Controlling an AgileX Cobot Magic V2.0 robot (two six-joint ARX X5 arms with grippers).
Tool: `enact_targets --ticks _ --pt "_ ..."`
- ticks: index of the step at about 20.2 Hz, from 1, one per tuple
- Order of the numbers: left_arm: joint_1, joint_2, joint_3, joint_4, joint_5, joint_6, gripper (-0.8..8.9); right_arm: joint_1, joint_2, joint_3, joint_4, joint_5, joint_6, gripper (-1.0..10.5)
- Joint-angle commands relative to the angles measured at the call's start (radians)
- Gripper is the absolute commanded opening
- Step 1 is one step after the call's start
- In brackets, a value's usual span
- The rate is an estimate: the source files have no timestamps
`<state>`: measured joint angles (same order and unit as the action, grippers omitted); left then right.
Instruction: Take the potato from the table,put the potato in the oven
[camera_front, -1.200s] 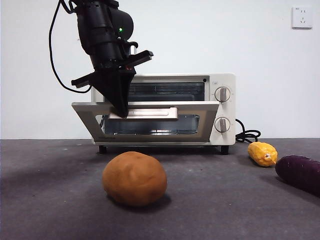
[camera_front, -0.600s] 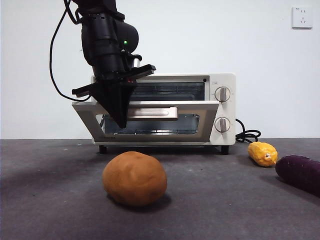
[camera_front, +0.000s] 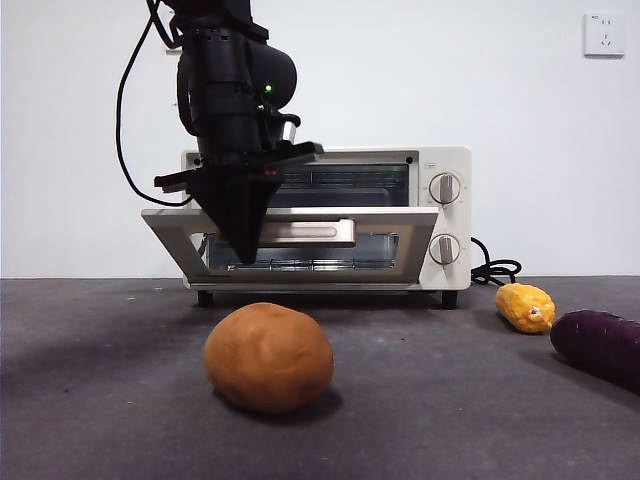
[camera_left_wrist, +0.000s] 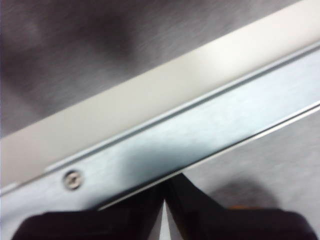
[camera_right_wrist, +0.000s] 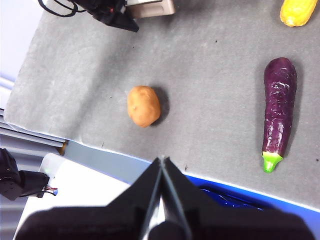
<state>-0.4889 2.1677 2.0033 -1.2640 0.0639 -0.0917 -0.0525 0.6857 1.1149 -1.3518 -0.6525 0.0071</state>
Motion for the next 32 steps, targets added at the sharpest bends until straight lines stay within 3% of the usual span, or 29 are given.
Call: enact_targets --ticks 1,20,25,27,32 --pt "0.009 0.03 -0.001 0.009 -0.043 0.033 -0.06 0.0 -0.003 0.005 -0.008 -0.002 -0.005 0.0" --pt "-0.063 -0.014 -0.001 -0.052 -0.038 0.067 -0.06 0.0 -0.001 0.005 0.035 -0.002 -0.007 0.0" --pt "-0.115 -0.172 -0.001 -0.051 -0.038 0.096 -0.06 0.001 0.042 0.004 0.131 -0.011 0.05 0.2" --pt "-0.119 -0.257 -0.001 -0.052 -0.038 0.096 -0.06 0.01 0.081 0.004 0.185 -0.048 0.073 1.7" --pt "-0.119 -0.507 -0.001 -0.052 -0.038 0.09 -0.06 0.14 0.175 0.004 0.282 -0.053 0.11 2.3"
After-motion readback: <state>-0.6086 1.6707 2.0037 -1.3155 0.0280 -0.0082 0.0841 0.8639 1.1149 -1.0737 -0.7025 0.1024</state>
